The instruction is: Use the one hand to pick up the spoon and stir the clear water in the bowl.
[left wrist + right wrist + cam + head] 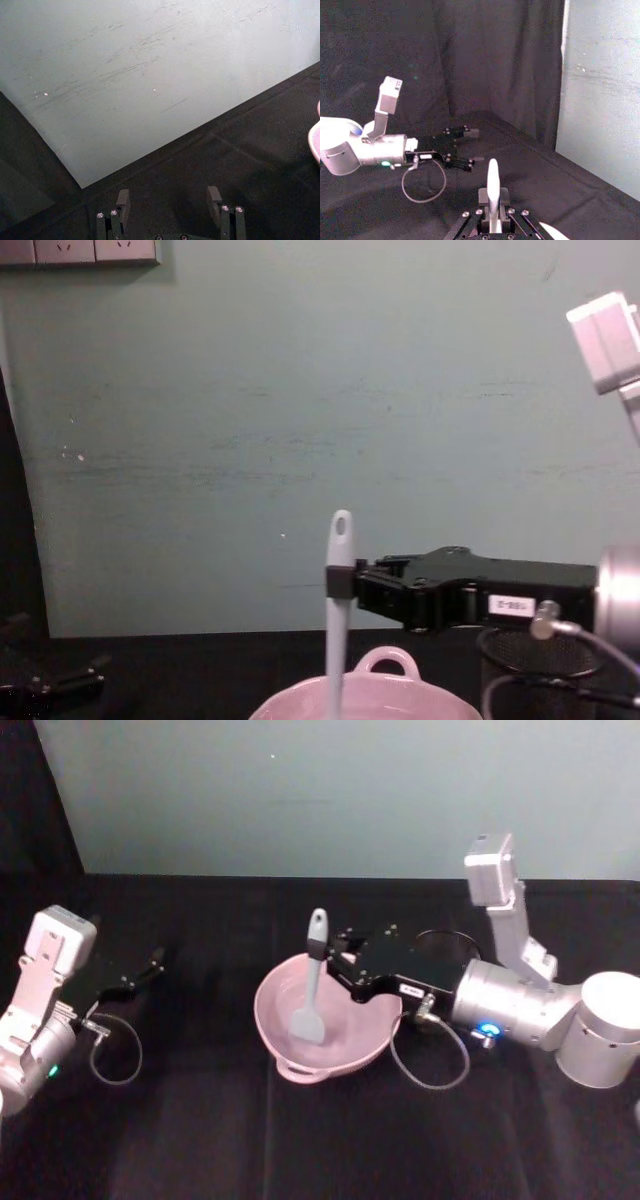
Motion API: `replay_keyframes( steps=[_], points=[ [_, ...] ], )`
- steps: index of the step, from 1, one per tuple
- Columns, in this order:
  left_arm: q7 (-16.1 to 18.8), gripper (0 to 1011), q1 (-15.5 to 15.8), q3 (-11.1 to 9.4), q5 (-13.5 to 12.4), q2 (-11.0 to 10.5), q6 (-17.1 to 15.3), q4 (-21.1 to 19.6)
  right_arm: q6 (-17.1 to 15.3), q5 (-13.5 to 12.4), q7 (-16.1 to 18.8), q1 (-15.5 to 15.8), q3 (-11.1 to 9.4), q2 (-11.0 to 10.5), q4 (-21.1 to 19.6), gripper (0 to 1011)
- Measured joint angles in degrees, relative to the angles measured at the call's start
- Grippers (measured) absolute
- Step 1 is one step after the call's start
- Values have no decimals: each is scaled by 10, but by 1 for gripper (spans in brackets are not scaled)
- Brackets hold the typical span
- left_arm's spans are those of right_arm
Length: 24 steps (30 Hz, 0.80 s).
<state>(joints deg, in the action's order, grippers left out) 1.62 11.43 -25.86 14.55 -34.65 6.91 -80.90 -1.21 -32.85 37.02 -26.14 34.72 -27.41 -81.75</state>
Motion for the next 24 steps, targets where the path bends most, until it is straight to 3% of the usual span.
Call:
replay_keyframes(
  steps=[8, 14, 20, 24],
  points=[
    [0, 1011, 0, 0, 0, 0, 0, 0, 39, 37, -26, -10, 4, 45, 36, 117],
    [0, 1011, 0, 0, 0, 0, 0, 0, 84, 84, -82, -23, -8, 79, 82, 117],
    [0, 1011, 0, 0, 0, 0, 0, 0, 101, 116, -121, -31, -22, 88, 108, 117],
    [0, 1011, 0, 0, 0, 0, 0, 0, 100, 125, -126, -29, -32, 78, 102, 117]
  ],
)
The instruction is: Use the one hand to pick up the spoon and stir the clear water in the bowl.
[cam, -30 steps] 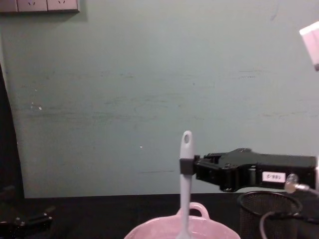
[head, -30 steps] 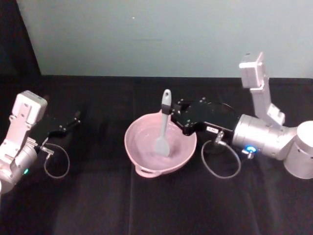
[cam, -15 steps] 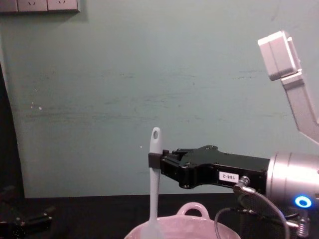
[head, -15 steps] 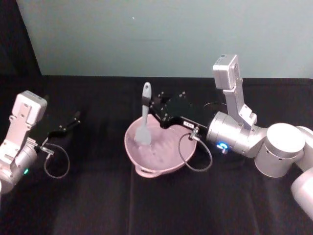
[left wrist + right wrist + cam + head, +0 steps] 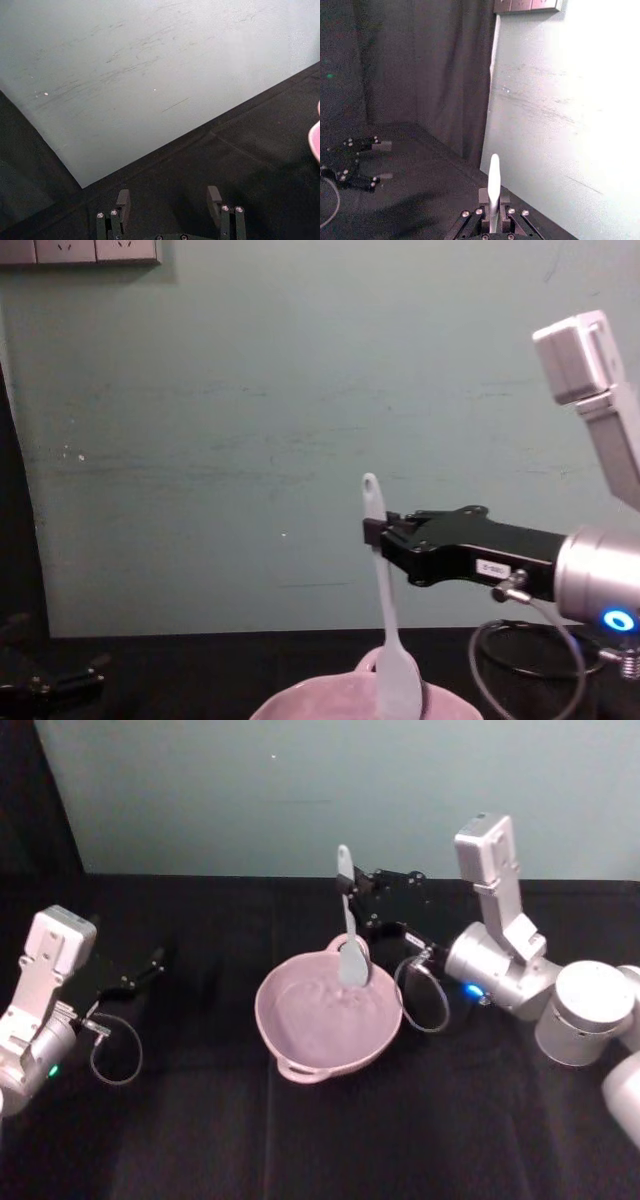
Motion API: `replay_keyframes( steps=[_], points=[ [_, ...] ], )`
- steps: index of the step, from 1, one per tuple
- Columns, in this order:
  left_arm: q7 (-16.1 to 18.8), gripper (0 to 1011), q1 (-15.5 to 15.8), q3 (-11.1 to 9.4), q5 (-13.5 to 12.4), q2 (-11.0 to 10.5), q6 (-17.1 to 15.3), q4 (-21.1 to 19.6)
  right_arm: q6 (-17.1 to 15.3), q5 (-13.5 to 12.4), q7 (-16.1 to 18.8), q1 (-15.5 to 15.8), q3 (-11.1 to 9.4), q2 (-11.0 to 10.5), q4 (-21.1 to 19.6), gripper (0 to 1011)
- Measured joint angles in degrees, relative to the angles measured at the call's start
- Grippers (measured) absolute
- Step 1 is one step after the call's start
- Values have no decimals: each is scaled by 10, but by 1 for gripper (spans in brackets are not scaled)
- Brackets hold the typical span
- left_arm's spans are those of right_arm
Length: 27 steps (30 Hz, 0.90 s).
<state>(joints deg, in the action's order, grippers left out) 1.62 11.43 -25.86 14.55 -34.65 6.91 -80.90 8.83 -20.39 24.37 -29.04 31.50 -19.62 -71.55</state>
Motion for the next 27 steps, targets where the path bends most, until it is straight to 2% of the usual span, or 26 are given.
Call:
replay_keyframes(
  steps=[6, 9, 14, 20, 27],
  points=[
    [0, 1011, 0, 0, 0, 0, 0, 0, -31, -8, 23, 25, -15, -35, -53, 117],
    [0, 1011, 0, 0, 0, 0, 0, 0, -51, -22, 43, 48, -23, -56, -96, 117],
    [0, 1011, 0, 0, 0, 0, 0, 0, -76, -44, 66, 78, -32, -73, -137, 117],
    [0, 1011, 0, 0, 0, 0, 0, 0, -95, -70, 81, 98, -35, -74, -163, 117],
    [0, 1011, 0, 0, 0, 0, 0, 0, -99, -87, 84, 92, -20, -44, -153, 117]
  ],
)
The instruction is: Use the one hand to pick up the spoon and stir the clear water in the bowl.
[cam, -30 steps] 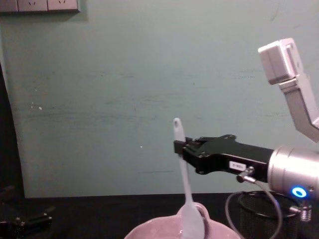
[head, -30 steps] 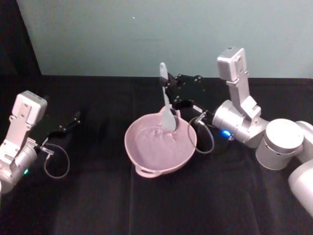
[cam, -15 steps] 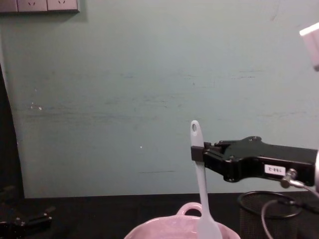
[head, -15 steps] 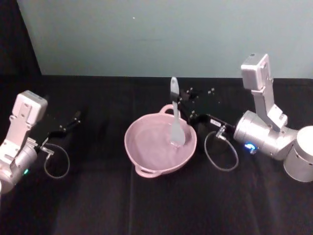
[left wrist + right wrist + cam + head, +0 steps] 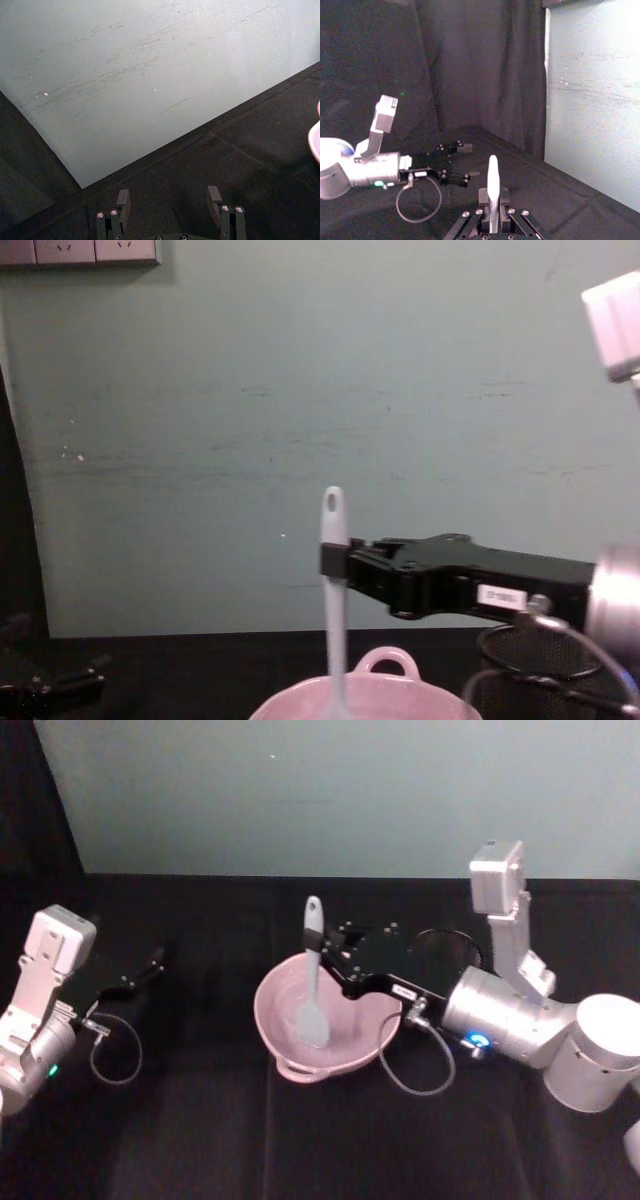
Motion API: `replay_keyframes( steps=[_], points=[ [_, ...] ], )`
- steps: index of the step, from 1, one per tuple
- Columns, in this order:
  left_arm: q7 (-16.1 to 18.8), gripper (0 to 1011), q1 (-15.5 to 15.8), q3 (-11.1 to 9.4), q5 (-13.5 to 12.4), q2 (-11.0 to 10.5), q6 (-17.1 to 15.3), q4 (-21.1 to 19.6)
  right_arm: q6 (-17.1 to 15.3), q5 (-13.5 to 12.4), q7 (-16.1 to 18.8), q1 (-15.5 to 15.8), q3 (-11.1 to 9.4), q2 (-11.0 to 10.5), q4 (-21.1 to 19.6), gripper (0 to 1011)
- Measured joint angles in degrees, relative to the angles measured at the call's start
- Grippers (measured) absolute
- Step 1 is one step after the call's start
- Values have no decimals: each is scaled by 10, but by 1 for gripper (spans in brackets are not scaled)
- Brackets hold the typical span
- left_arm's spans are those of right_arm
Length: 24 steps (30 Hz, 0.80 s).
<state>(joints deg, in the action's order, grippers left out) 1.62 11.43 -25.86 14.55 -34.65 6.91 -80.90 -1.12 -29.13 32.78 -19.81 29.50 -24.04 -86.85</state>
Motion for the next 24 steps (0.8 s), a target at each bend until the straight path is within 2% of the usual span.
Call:
replay_keyframes(
  steps=[4, 8, 15, 19, 24],
  points=[
    [0, 1011, 0, 0, 0, 0, 0, 0, 8, 0, -6, -15, 8, 25, 29, 117],
    [0, 1011, 0, 0, 0, 0, 0, 0, 29, 11, -22, -31, 11, 51, 66, 117],
    [0, 1011, 0, 0, 0, 0, 0, 0, 70, 41, -56, -56, -3, 87, 130, 117],
    [0, 1011, 0, 0, 0, 0, 0, 0, 90, 58, -77, -61, -15, 94, 150, 117],
    [0, 1011, 0, 0, 0, 0, 0, 0, 101, 72, -88, -59, -28, 91, 154, 117]
  ],
)
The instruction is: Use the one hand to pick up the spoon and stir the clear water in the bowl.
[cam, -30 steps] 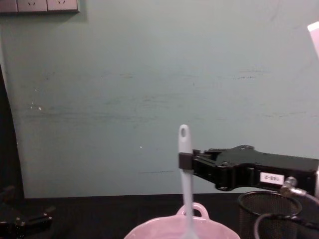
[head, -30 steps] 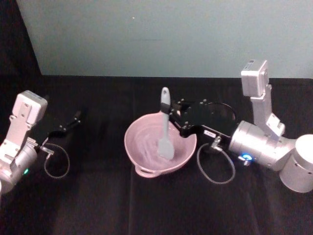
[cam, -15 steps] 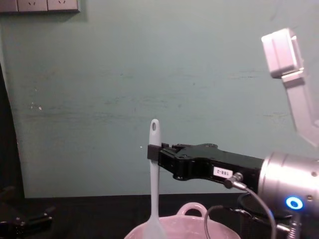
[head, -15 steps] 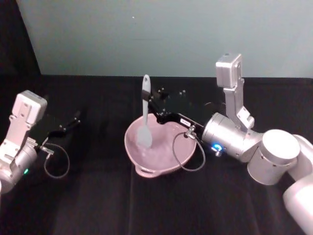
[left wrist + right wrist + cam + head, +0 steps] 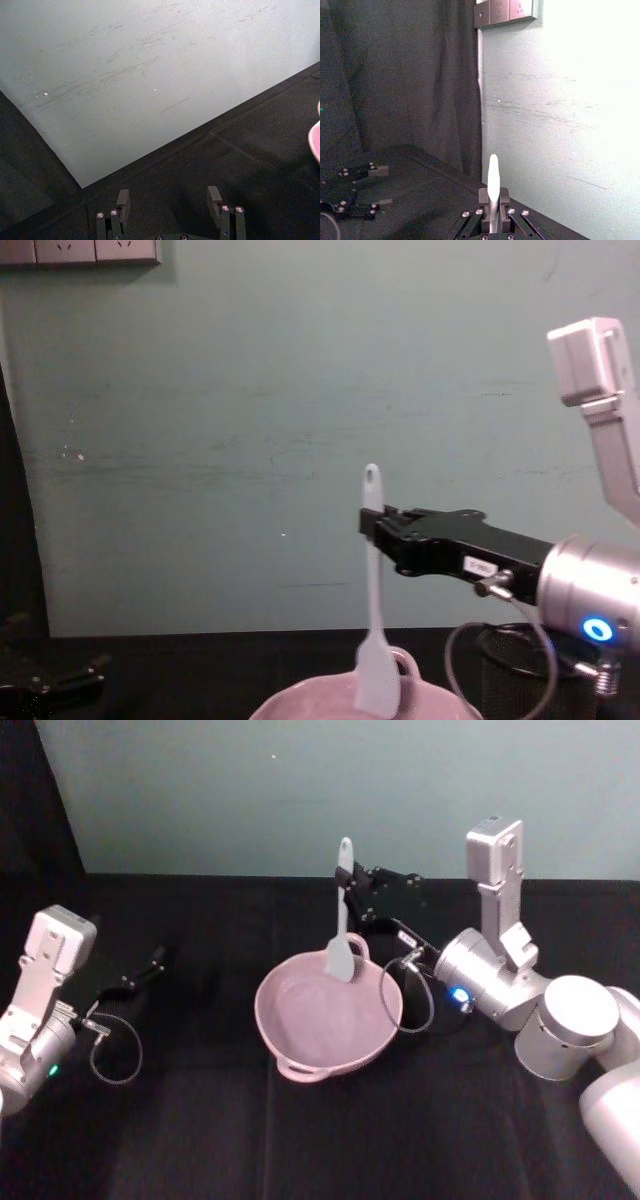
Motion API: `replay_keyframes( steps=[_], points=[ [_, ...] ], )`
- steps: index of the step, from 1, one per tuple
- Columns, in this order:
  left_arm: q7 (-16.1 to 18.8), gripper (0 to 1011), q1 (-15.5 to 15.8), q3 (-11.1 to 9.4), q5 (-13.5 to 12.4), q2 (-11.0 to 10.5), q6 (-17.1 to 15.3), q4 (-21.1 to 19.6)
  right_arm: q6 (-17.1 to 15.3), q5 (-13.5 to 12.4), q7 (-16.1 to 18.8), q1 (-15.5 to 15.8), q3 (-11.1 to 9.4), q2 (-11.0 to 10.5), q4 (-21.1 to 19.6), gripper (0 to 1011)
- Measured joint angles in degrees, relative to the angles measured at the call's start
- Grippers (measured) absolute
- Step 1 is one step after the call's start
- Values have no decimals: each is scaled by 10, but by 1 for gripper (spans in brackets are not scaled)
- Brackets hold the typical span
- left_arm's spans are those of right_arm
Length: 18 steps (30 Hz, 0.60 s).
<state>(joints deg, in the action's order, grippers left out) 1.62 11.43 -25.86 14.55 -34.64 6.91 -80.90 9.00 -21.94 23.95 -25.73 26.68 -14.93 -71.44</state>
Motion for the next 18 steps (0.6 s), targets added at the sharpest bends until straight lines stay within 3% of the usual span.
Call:
replay_keyframes(
  steps=[10, 18],
  points=[
    [0, 1011, 0, 0, 0, 0, 0, 0, -29, -6, 25, 41, -27, -44, -67, 117],
    [0, 1011, 0, 0, 0, 0, 0, 0, -70, -42, 57, 92, -34, -77, -138, 117]
  ],
)
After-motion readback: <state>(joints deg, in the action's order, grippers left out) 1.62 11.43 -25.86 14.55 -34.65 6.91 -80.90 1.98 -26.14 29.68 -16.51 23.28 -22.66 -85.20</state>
